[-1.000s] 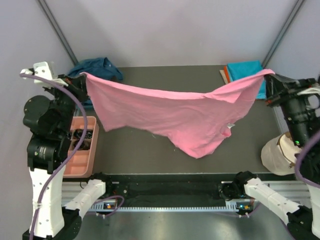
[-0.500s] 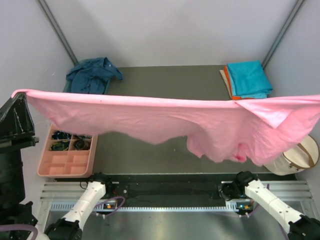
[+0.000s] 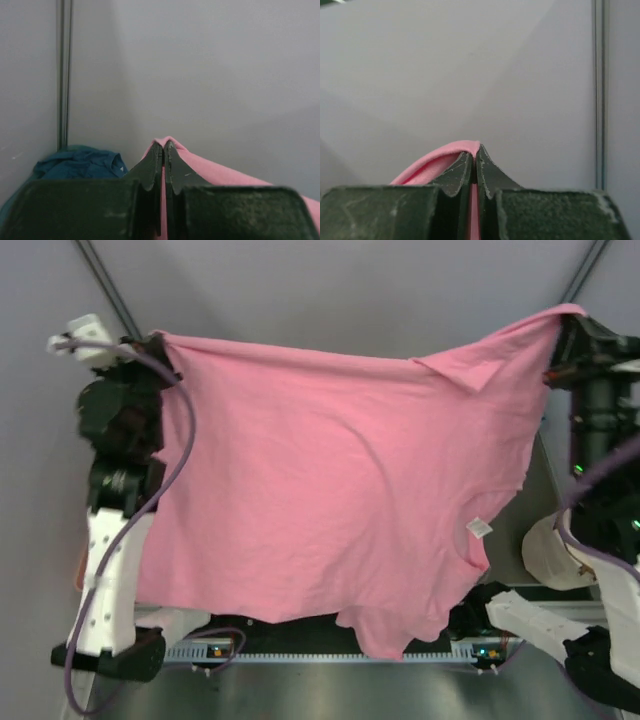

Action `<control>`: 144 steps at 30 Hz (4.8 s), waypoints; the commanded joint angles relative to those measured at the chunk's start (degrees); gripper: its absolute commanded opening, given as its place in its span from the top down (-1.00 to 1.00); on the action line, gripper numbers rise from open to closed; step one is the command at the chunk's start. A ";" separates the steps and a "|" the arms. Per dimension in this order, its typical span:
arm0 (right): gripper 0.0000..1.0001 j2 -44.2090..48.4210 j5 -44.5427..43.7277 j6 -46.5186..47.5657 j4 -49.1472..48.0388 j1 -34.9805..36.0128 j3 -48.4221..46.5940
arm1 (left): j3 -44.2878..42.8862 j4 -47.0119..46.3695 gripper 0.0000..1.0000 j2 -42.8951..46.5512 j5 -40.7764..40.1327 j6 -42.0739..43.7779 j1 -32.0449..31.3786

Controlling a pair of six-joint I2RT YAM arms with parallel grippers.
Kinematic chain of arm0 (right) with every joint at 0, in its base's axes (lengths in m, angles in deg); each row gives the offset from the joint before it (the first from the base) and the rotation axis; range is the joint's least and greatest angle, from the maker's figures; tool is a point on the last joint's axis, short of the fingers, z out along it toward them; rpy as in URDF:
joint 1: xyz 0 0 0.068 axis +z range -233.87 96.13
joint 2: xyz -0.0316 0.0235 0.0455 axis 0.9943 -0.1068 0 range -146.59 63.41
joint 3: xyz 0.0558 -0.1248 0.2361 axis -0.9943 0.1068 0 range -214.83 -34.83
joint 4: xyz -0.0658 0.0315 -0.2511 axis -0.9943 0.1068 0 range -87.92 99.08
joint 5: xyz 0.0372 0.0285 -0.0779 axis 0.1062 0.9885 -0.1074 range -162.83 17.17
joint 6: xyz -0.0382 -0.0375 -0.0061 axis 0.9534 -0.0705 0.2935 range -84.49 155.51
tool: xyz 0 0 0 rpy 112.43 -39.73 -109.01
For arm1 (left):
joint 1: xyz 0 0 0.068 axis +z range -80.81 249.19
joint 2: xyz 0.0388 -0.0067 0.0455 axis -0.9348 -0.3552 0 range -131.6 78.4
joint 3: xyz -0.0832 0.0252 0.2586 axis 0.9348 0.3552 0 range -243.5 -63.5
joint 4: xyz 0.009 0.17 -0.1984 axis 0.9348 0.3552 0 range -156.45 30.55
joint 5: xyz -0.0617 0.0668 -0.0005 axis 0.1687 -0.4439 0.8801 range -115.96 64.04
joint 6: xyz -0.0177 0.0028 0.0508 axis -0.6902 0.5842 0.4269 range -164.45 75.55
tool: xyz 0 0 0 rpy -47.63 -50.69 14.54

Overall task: Fold and stack the t-shirts
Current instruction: Flatten out the tshirt

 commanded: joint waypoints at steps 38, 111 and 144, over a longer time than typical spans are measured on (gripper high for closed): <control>-0.10 -77.16 10.75 -17.03 -3.81 -20.22 -16.67 | -16.63 -33.53 -0.02 -82.34 -20.38 11.10 -0.04; -0.37 -83.48 36.67 -37.42 8.06 -18.02 -14.03 | 32.15 -15.00 -0.98 -54.74 -19.00 -18.25 -20.34; -0.38 -93.68 39.48 -41.55 6.75 -18.20 -28.28 | 41.21 -11.57 -0.98 -45.86 -21.81 -23.00 -20.34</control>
